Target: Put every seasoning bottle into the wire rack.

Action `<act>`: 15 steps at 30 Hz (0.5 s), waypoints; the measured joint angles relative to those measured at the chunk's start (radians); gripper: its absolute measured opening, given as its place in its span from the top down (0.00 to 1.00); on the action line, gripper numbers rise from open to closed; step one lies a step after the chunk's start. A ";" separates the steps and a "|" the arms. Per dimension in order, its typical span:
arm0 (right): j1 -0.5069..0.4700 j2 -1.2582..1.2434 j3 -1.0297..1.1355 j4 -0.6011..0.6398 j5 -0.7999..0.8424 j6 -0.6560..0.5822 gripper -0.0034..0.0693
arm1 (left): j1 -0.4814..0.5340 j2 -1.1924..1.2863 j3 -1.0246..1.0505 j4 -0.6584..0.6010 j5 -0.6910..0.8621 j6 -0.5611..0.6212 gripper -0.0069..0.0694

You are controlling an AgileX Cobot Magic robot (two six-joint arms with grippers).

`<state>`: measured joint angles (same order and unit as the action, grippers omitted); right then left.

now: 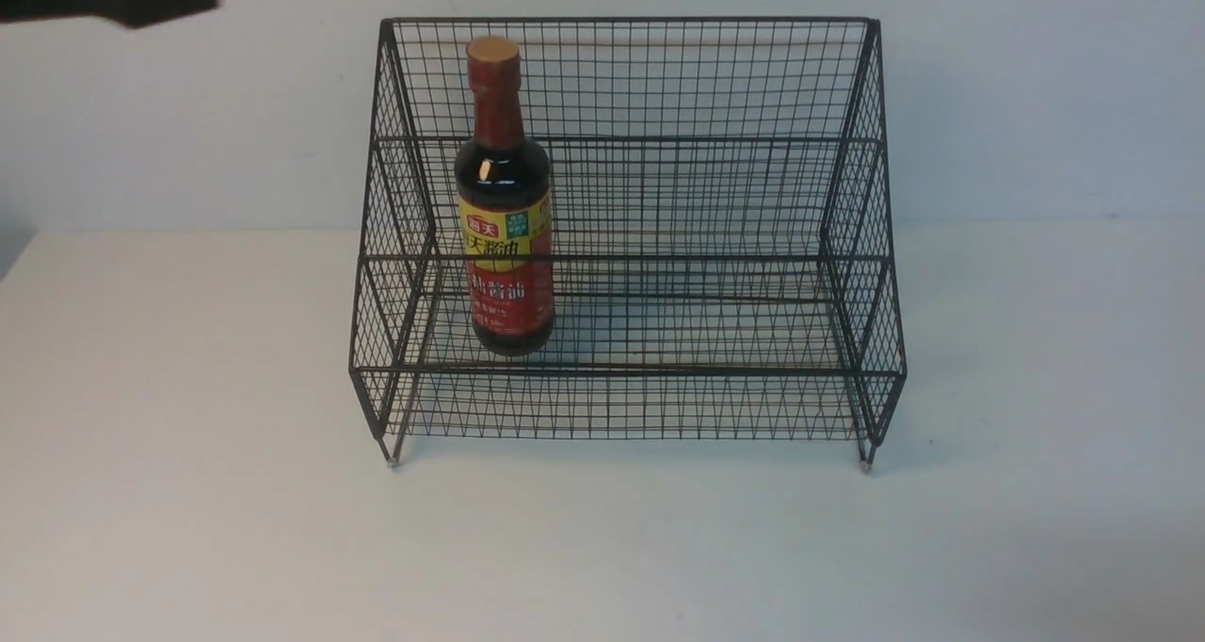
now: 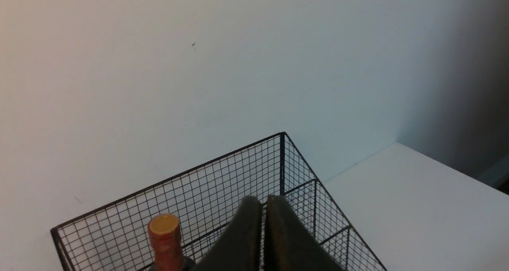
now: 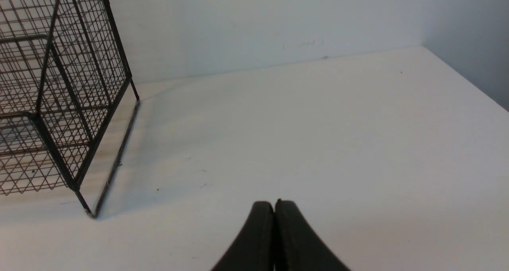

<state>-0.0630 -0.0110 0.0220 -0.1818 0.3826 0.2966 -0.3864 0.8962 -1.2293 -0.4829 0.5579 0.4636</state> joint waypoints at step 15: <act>0.000 0.000 0.000 0.000 0.000 0.000 0.97 | 0.000 -0.257 -0.001 0.007 0.121 -0.001 0.92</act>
<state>-0.0630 -0.0110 0.0220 -0.1818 0.3826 0.2966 -0.3864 0.6390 -1.2302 -0.4755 0.6786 0.4626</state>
